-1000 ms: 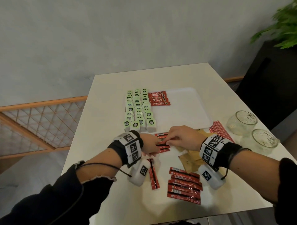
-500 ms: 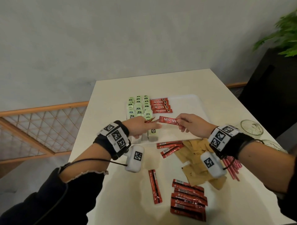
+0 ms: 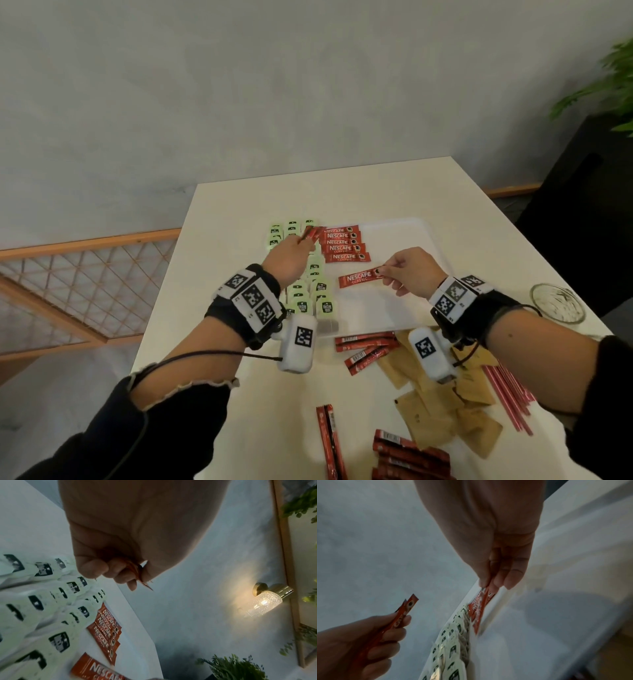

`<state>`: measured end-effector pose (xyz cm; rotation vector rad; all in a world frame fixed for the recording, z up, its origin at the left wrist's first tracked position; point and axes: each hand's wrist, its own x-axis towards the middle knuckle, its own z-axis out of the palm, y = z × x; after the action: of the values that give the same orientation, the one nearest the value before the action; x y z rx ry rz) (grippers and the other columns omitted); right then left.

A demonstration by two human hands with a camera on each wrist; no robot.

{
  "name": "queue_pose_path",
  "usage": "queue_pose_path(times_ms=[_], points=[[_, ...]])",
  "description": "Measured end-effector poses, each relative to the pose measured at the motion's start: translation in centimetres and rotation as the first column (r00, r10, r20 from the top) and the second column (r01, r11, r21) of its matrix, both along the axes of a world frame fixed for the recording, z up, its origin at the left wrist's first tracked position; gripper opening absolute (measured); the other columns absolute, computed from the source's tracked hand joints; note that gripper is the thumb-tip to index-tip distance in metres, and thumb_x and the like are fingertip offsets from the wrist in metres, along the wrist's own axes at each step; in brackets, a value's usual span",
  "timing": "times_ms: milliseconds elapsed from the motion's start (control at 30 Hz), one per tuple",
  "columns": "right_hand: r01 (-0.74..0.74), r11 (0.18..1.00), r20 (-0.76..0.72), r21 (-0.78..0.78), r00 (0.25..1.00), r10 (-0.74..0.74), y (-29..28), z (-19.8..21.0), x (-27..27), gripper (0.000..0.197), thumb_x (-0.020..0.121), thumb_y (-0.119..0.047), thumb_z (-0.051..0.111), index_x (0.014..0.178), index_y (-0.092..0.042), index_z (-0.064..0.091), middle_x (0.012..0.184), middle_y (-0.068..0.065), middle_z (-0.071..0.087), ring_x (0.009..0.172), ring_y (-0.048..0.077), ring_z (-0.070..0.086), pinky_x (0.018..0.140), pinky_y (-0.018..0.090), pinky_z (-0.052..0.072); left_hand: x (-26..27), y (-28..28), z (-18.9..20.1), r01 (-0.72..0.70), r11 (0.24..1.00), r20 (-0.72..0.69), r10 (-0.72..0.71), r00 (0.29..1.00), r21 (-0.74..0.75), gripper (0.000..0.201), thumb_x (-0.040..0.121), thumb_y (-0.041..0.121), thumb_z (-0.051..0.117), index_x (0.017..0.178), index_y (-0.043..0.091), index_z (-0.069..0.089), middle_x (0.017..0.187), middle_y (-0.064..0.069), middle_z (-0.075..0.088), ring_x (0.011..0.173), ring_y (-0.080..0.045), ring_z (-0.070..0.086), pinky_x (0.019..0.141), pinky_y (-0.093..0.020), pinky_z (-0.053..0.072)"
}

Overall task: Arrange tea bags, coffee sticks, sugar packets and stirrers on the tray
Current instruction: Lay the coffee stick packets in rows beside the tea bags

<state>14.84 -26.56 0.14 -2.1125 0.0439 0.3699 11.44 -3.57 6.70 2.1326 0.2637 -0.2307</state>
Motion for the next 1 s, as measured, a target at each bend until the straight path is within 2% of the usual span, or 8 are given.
queue_pose_path(times_ms=[133,233,467,600,733,800,900,1000], points=[[0.118,0.993,-0.187,0.008,0.976,-0.115,1.4,-0.7,1.4,0.011,0.092,-0.006,0.062,0.082,-0.004,0.058,0.070,0.013,0.065,0.054,0.018,0.057,0.044,0.025,0.051,0.9,1.4,-0.8,-0.011,0.996,0.044,0.014,0.999,-0.088,0.023,0.104,0.024,0.038,0.101,0.006,0.053,0.072,-0.001,0.047,0.054,-0.014,0.047,0.049,-0.027,0.043],[0.189,0.981,-0.194,0.038,0.965,-0.178,2.4,-1.4,2.3,0.019,0.094,-0.001,0.056,0.078,-0.009,0.049,0.066,0.012,0.061,0.050,0.018,0.054,0.038,0.022,0.048,1.3,2.0,-1.4,-0.011,0.984,0.046,0.019,0.999,-0.177,0.016,0.102,0.022,0.046,0.098,0.008,0.053,0.075,-0.003,0.063,0.043,-0.011,0.053,0.039,-0.024,0.040],[0.080,0.995,-0.061,-0.059,0.995,-0.083,3.3,-2.3,4.2,0.019,0.090,-0.009,0.061,0.076,-0.017,0.051,0.069,0.007,0.063,0.052,0.016,0.061,0.047,0.025,0.050,1.9,2.3,-2.1,-0.021,0.967,-0.022,0.016,1.000,-0.256,0.009,0.096,0.017,0.058,0.101,0.010,0.055,0.083,-0.009,0.074,0.045,-0.017,0.061,0.034,-0.021,0.035],[0.074,0.994,-0.052,-0.079,0.996,-0.078,3.6,-2.4,5.0,0.017,0.090,-0.017,0.064,0.079,-0.017,0.051,0.077,0.009,0.065,0.054,0.016,0.060,0.049,0.026,0.050,2.4,2.2,-2.7,0.015,0.964,-0.040,-0.027,0.999,-0.266,0.011,0.096,0.021,0.059,0.101,0.012,0.059,0.081,-0.008,0.074,0.042,-0.013,0.053,0.035,-0.020,0.034],[0.039,0.972,0.097,-0.233,0.995,-0.016,2.9,-2.1,4.8,0.033,0.091,-0.045,0.061,0.098,-0.012,0.056,0.091,0.001,0.063,0.081,0.017,0.058,0.071,0.031,0.046,2.6,1.5,-3.2,0.050,0.960,-0.064,-0.071,0.995,-0.276,0.013,0.095,0.022,0.062,0.098,0.010,0.064,0.073,-0.007,0.069,0.040,-0.012,0.038,0.037,-0.019,0.029],[0.001,0.991,0.135,-0.135,0.991,0.017,3.0,-1.1,4.4,0.043,0.094,-0.054,0.049,0.098,-0.013,0.060,0.088,-0.002,0.066,0.077,0.014,0.059,0.070,0.030,0.044,2.6,0.9,-3.4,0.092,0.961,-0.071,-0.114,0.991,-0.260,0.016,0.093,0.022,0.064,0.099,0.007,0.065,0.071,-0.007,0.068,0.040,-0.012,0.036,0.037,-0.018,0.027],[-0.034,0.960,0.033,0.279,0.999,0.026,3.7,0.9,3.1,0.043,0.098,-0.049,0.045,0.097,-0.011,0.065,0.070,0.003,0.062,0.051,0.013,0.047,0.050,0.024,0.035,2.9,0.0,-3.7,0.165,0.966,-0.050,-0.178,0.983,-0.200,0.024,0.092,0.023,0.065,0.103,0.002,0.067,0.070,-0.005,0.069,0.037,-0.008,0.037,0.037,-0.016,0.028],[-0.084,0.913,0.011,0.400,0.996,0.087,3.8,1.7,2.3,0.040,0.099,-0.043,0.046,0.087,-0.014,0.069,0.058,0.003,0.052,0.045,0.014,0.038,0.044,0.023,0.030,3.1,-0.6,-4.0,0.212,0.974,0.054,-0.207,0.977,-0.087,0.017,0.089,0.019,0.068,0.099,0.005,0.073,0.067,0.001,0.062,0.041,-0.002,0.041,0.047,-0.020,0.035]])
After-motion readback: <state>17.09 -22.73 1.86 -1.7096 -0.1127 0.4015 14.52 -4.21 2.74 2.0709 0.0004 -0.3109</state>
